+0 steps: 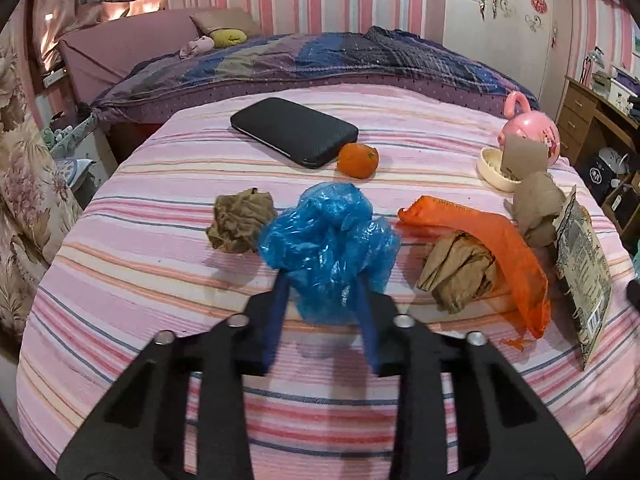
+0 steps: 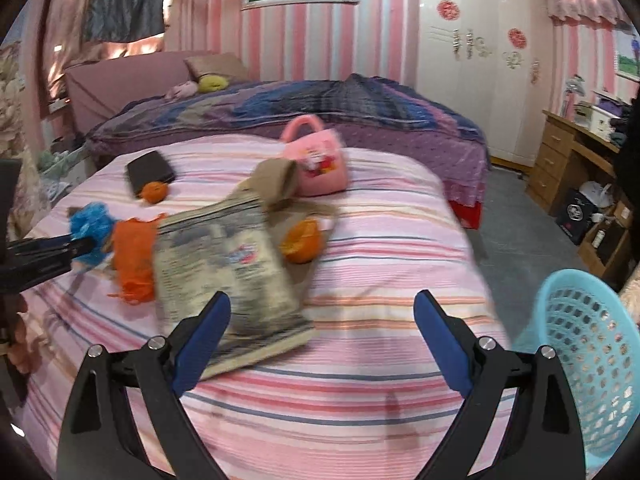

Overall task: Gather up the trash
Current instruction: 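Grasp the blue plastic bag with the left tool while the right tool grasps the snack packet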

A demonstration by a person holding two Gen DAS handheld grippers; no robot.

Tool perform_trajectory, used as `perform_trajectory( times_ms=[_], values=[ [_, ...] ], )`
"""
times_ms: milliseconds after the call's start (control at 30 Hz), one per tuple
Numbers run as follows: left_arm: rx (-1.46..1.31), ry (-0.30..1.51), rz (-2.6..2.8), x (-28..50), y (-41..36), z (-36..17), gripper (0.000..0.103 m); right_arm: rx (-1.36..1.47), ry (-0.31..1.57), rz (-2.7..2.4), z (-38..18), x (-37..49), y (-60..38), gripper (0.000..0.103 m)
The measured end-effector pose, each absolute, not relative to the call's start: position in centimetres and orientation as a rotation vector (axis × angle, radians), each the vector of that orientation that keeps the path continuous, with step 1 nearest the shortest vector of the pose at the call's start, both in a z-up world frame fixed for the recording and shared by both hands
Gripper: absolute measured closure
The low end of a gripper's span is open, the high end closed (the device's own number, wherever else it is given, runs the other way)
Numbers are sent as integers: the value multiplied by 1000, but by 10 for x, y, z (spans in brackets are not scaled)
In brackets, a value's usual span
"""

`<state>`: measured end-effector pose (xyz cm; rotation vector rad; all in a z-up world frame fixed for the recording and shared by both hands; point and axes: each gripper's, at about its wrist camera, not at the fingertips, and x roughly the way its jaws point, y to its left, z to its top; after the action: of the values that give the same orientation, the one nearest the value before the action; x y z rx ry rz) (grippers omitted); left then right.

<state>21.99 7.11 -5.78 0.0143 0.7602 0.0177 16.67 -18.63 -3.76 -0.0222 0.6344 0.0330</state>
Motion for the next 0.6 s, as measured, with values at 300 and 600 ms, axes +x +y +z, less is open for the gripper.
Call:
perform_trajectory(
  times_ms=[300, 600],
  values=[
    [22, 713, 46, 191, 77, -43, 83, -111, 762, 74, -57, 181, -138, 12],
    [5, 667, 71, 162, 73, -25, 83, -83, 783, 137, -58, 183, -138, 43]
  ],
)
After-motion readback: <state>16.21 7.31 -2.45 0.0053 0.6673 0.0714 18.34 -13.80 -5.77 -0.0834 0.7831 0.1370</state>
